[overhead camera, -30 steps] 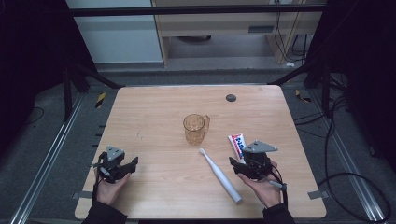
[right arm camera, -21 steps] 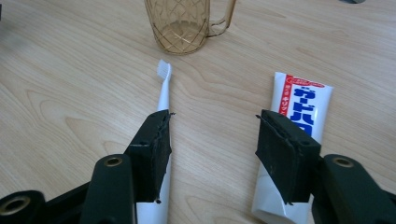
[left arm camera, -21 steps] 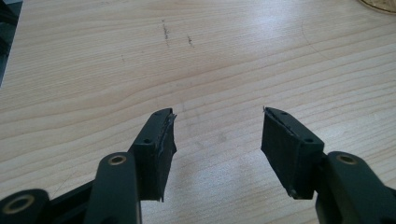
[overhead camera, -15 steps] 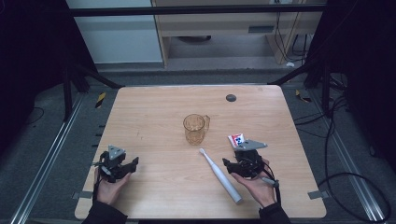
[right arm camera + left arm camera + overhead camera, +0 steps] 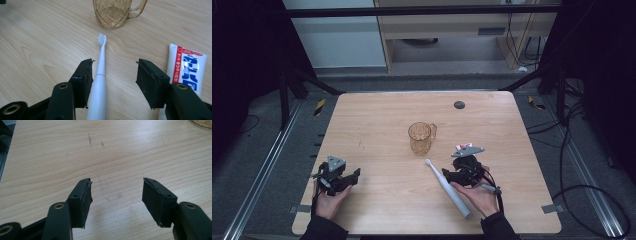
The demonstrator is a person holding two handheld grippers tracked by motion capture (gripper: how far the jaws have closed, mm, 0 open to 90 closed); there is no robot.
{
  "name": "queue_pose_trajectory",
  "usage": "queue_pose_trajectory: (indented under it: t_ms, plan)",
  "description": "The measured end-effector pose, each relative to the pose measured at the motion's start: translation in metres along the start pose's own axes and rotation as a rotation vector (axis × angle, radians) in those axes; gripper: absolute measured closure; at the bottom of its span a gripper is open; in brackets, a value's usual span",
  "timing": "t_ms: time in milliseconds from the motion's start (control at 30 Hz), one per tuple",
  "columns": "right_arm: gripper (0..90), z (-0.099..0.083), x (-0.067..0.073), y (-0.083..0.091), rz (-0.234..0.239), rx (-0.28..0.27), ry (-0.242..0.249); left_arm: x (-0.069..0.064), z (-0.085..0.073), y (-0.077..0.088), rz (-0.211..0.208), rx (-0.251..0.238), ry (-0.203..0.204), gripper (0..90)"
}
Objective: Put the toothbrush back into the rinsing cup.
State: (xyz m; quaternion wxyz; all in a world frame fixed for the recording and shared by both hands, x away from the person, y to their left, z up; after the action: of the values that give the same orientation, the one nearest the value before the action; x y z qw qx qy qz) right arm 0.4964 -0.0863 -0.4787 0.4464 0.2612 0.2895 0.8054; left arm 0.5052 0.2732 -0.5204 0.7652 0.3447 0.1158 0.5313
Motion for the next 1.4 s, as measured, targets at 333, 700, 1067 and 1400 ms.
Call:
queue_pose_trajectory:
  t_ms: [333,700,1067,1400]
  plan:
    - [48.7,0.006,0.011,-0.015,0.034,0.049,0.002,0.000,-0.001,-0.001,0.003,0.010,-0.004,39.0]
    - [50.4,0.008,0.011,-0.018,0.001,0.023,0.037,0.000,-0.001,-0.001,0.002,0.015,-0.006,39.0]
    - [55.2,0.000,0.019,-0.028,-0.004,0.069,0.050,0.000,-0.002,-0.002,-0.004,0.021,-0.007,39.4]
    - [54.6,-0.014,0.014,-0.029,-0.007,0.133,0.022,-0.001,-0.002,-0.002,-0.007,0.025,-0.011,39.7]
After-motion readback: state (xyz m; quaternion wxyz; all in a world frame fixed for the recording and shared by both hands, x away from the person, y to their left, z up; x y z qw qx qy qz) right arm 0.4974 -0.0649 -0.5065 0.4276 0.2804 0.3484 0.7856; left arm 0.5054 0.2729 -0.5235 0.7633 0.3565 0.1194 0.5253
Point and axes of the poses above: each handheld gripper's, and its own axes: y roughly backward along the jaws, z roughly out of its top, x roughly to its left, the point moved 7 cm from there along -y, roughly forward along the jaws, and after that the axes turned 10 degrees about -y, right-handed, at the moved point
